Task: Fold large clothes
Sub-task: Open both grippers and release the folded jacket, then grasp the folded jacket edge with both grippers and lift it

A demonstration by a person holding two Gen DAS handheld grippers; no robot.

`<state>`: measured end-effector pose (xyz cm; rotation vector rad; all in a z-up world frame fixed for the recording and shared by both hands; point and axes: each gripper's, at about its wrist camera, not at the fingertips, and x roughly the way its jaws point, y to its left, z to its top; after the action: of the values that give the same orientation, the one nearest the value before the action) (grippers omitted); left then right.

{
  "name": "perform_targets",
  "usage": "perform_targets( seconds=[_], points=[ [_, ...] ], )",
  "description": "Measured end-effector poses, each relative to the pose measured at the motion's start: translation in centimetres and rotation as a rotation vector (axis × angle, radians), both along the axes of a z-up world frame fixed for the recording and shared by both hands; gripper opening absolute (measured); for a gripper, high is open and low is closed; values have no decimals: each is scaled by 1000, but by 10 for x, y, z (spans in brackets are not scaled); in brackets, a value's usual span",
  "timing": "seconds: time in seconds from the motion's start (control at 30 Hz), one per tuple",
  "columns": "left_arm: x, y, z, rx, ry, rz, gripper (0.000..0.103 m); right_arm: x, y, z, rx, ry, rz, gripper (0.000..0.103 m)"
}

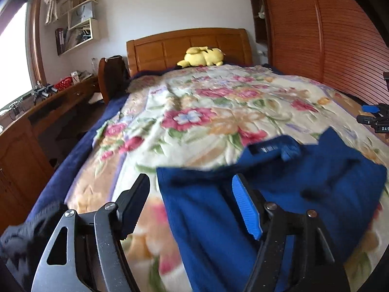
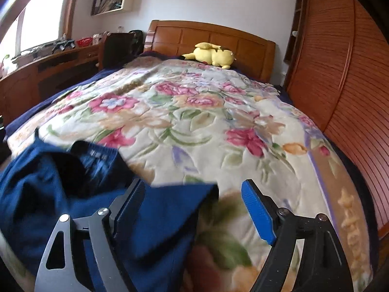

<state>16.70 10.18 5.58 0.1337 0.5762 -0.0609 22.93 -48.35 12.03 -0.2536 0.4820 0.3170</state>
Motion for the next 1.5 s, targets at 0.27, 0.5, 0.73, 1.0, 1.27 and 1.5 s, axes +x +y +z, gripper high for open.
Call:
perform_targets(
  seconds=[0.27,0.5,0.73,1.0,1.27,1.5],
  points=[
    [-62,-11,-33,22,83,-60,71,-76,-21,-27,39,70,81,83],
    [-89,-7,-59,18,150,-64,71,-108,-43,-45,82,128,99,83],
    [-85,-1,-82,-19,220,-50,72,-94,-54,-69,99,211,64,85],
    [-81,-1,-96,-35,233,-48,72,-96,-45,-79,102,252,87,87],
    [-80,4,-100,-60,242,-56,71,-84,-41,-97,144,350,129,87],
    [-81,-3,-101,-90,266,-134,30,-86,-37,-100,172,374,147,66]
  ],
)
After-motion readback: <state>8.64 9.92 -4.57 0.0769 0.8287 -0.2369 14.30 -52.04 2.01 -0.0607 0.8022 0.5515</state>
